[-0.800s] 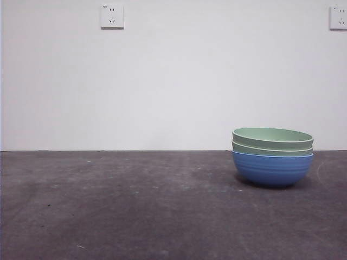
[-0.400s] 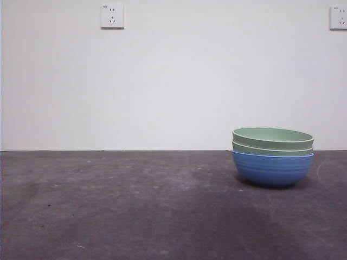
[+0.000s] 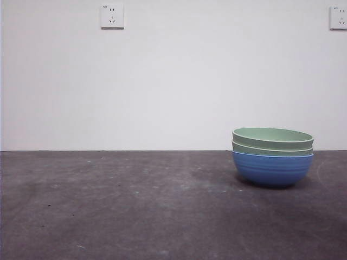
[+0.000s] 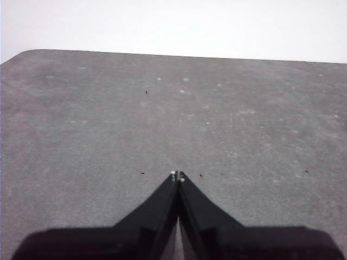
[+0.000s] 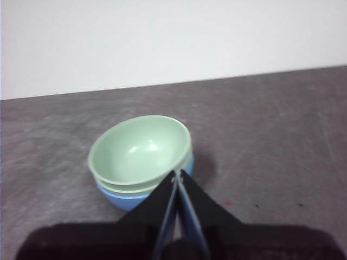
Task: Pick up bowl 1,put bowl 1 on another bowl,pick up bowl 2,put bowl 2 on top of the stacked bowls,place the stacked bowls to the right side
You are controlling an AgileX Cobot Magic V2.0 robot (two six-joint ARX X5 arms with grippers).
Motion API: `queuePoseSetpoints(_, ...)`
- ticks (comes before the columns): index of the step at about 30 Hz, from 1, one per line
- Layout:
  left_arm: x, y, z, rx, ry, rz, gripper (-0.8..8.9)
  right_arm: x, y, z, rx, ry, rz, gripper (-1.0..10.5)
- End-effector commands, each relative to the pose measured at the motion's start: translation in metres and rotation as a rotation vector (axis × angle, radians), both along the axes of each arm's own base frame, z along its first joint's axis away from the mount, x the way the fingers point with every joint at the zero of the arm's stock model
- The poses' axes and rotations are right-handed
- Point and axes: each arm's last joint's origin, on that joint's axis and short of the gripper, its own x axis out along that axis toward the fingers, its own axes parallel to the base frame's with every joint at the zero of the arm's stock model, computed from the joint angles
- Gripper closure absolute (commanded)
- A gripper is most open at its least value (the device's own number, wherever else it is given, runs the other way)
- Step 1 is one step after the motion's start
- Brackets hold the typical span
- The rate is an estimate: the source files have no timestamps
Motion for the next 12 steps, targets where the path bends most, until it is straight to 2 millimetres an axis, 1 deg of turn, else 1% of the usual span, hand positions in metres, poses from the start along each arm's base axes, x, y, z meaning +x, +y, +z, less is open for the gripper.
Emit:
queuePoseSetpoints(1,0.001,0.0,-0.004,-0.01,0.009,0.007,8.17,0.001,-0.001,-0.01,0.027,0.007,-0.027,9.4)
queuePoseSetpoints(5,0.001,0.0,-0.004,-0.01,0.008,0.007,8.17,0.003,0.0,-0.022,0.036,0.02,-0.027,9.4)
queuePoseSetpoints(12,0.001,0.0,-0.004,-0.01,0.009,0.007,8.17,0.006,0.0,-0.035,0.047,0.058,-0.029,9.4)
